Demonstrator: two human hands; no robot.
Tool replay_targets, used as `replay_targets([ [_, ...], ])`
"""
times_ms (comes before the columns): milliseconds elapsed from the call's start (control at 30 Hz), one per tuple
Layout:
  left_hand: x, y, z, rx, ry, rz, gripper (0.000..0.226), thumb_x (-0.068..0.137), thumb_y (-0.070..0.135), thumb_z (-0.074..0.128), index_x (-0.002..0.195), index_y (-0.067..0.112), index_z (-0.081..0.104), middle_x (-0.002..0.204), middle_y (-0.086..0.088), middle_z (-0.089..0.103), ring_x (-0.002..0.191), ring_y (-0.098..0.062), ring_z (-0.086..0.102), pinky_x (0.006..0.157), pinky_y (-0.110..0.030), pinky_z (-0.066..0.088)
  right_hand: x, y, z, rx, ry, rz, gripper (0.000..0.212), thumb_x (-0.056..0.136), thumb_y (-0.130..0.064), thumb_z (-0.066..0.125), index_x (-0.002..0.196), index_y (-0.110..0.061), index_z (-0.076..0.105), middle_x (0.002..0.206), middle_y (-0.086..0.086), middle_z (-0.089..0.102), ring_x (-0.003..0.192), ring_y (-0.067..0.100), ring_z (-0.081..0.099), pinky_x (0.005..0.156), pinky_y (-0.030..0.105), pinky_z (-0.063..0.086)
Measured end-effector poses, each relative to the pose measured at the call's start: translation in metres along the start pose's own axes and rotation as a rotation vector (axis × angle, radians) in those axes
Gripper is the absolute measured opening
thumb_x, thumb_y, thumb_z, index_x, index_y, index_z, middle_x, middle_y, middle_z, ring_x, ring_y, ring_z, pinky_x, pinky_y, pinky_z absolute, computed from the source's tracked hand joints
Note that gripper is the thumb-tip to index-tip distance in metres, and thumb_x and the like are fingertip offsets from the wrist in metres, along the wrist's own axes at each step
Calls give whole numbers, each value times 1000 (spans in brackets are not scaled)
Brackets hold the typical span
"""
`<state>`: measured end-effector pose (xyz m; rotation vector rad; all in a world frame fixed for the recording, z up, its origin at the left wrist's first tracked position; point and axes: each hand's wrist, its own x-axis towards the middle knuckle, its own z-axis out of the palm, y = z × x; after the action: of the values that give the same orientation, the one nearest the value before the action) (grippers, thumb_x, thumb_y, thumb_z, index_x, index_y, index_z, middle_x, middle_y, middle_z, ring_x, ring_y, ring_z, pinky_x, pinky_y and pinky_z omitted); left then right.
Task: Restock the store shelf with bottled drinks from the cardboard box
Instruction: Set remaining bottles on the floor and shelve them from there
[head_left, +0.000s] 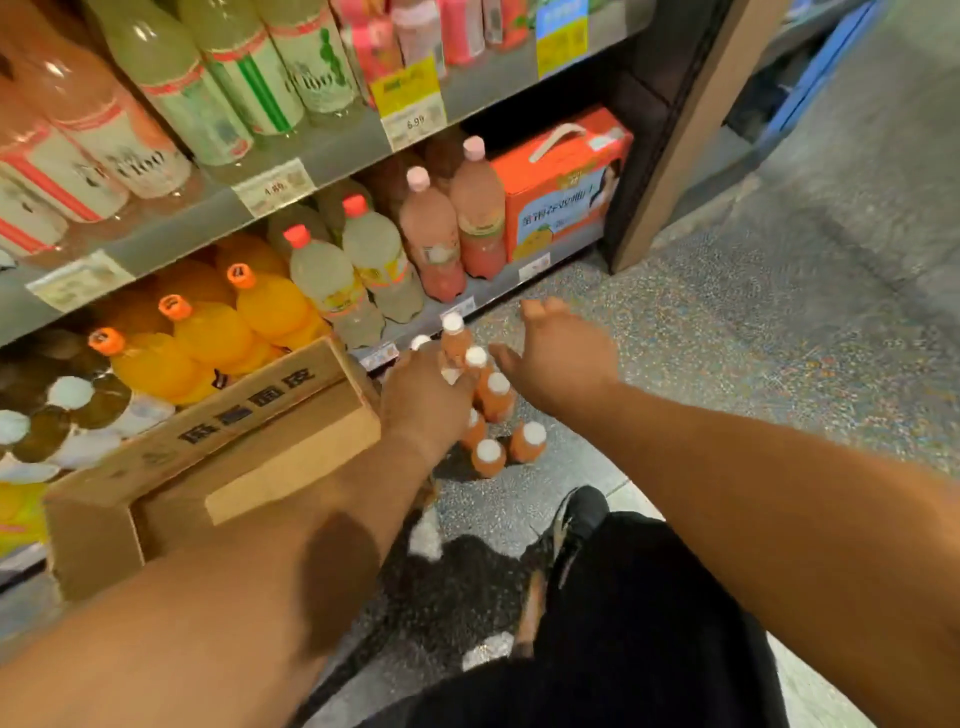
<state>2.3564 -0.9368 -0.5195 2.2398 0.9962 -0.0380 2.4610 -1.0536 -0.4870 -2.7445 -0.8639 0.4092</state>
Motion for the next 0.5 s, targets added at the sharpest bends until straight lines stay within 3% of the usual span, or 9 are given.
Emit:
replay_targets([
  [133, 3, -36, 71, 110, -135, -52, 41, 84, 39, 60, 121, 20, 59, 120, -7, 61, 112, -29, 55, 94, -36, 45, 11, 50, 76, -98, -230, -46, 59, 88, -60, 51, 126, -14, 48, 122, 11, 52, 107, 34, 57, 76, 39, 45],
  [233, 5, -63, 120, 244, -255, -64, 50, 88, 44, 60, 131, 18, 55, 129, -7, 55, 120, -33, 50, 101, -39, 41, 19, 74, 124, -129, -363, -97, 64, 84, -64, 53, 124, -14, 47, 121, 11, 51, 107, 34, 57, 80, 41, 48],
  [333, 15, -81, 155, 274, -302, -112, 59, 87, 47, 61, 139, 26, 45, 132, -9, 52, 118, -34, 53, 95, -41, 47, 30, 90, 162, -167, -466, -138, 67, 83, -66, 53, 126, -14, 46, 122, 11, 50, 108, 34, 56, 81, 42, 50],
  [500, 42, -100, 196, 330, -426, -160, 47, 89, 41, 60, 134, 28, 51, 130, -5, 51, 113, -31, 57, 90, -41, 50, 45, 102, 211, -176, -577, -134, 69, 81, -67, 53, 126, -16, 42, 120, 10, 48, 107, 34, 55, 80, 45, 52],
])
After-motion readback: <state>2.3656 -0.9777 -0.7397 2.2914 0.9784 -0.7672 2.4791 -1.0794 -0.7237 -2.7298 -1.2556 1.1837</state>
